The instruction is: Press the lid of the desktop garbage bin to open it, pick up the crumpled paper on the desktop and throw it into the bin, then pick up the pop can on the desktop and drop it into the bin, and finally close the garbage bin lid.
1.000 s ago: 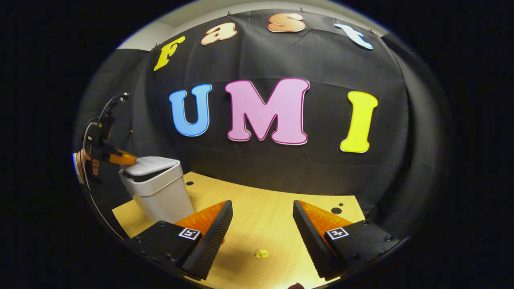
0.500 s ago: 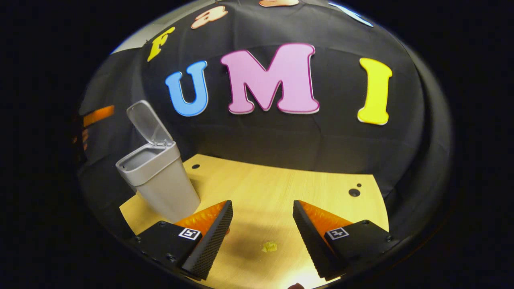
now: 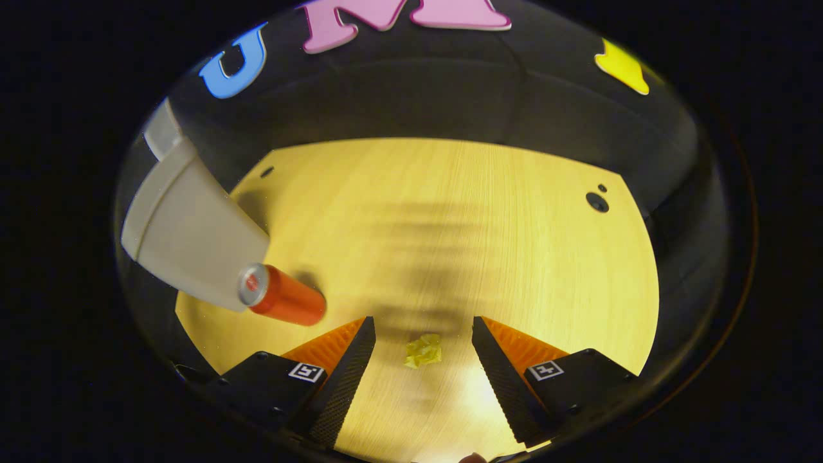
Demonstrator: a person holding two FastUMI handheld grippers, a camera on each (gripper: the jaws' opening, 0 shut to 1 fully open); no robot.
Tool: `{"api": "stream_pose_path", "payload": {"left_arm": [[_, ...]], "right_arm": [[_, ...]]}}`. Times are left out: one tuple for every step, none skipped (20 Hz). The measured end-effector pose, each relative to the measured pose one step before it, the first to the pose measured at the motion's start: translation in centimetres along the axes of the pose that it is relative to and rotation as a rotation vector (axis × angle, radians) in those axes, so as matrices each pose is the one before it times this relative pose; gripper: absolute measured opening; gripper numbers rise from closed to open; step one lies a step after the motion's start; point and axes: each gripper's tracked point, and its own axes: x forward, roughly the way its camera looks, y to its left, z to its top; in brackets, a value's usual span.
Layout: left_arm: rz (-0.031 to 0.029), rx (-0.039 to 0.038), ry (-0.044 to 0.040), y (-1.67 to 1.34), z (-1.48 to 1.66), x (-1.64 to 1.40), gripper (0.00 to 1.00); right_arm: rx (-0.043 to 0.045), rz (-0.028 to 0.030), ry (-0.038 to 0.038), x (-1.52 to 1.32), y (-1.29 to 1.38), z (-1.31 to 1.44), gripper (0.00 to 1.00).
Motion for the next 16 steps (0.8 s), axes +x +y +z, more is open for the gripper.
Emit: {"api": "stream_pose_path", "payload": {"left_arm": [[0.00293, -0.01408, 0.01477, 0.213, -0.468, -0.418, 0.96], [0.00007, -0.00955, 0.01123, 0.084, -0.419, -0.452, 0.96], [0.01288, -0.00172, 0.00777, 0.647, -0.349, -0.155, 0.97], [0.01642, 0.00183, 0.00323, 0.777, -0.237, 0.065, 0.96], [0.01385, -0.00165, 0.00341, 0.612, -0.06, -0.274, 0.97], [0.00692, -0.00095, 0.00424, 0.279, -0.208, -0.179, 0.96], [0.00797, 0.00171, 0.00624, 0.379, -0.153, -0.124, 0.96], [0.00711, 0.00066, 0.00459, 0.336, -0.338, 0.142, 0.96], [-0.00078, -0.00206, 0.00567, 0.032, -0.153, 0.051, 0.96], [-0.00145, -0.00448, 0.00243, -0.04, -0.158, -0.042, 0.97], [-0.00215, -0.00542, -0.0015, 0.007, 0.05, 0.134, 0.96], [-0.00289, -0.00501, -0.00279, -0.045, 0.014, 0.136, 0.96], [-0.00448, -0.00147, -0.00264, -0.084, 0.059, 0.116, 0.96], [-0.00496, 0.00181, -0.00455, -0.13, 0.064, 0.092, 0.97], [-0.00614, 0.0032, -0.00534, -0.148, 0.164, 0.144, 0.97], [-0.00613, 0.00217, -0.00451, -0.121, -0.008, 0.137, 0.96]], "right_arm": [[-0.01246, -0.01148, 0.03968, 0.925, -0.141, -0.66, 0.97], [-0.02094, -0.00897, 0.03006, -0.07, -0.318, -0.425, 0.96], [-0.02175, -0.01146, 0.04564, 0.307, -0.262, -0.928, 0.96], [-0.00767, -0.00804, 0.03654, 0.403, -0.11, -0.734, 0.96], [-0.00032, -0.00558, 0.03208, 0.031, -0.248, -0.428, 0.96], [-0.00163, -0.00605, 0.00084, -0.144, -0.427, 0.245, 0.96], [0.00246, -0.00412, -0.02822, -0.295, -0.33, 0.688, 0.96], [0.00511, -0.00667, 0.00624, 0.107, -0.437, 0.11, 0.95], [0.01184, 0.00524, 0.02626, 0.042, -0.322, -0.268, 0.95], [0.01263, -0.02089, -0.00504, -0.401, -0.477, 0.353, 0.74], [0.00253, -0.00508, -0.00754, 0.029, -0.259, 0.064, 0.54], [0.0018, 0.00581, -0.0027, -0.714, -0.124, -0.316, 0.33], [-0.00059, 0.00187, -0.00271, -0.67, -0.191, -0.219, 0.3], [0.00031, 0.00817, -0.01731, -0.873, 0.021, 0.283, 0.3], [0.00081, 0.011, -0.03112, -1.034, 0.173, 0.751, 0.3], [0.00098, 0.01484, -0.03947, -1.31, 0.398, 0.858, 0.3]]}}
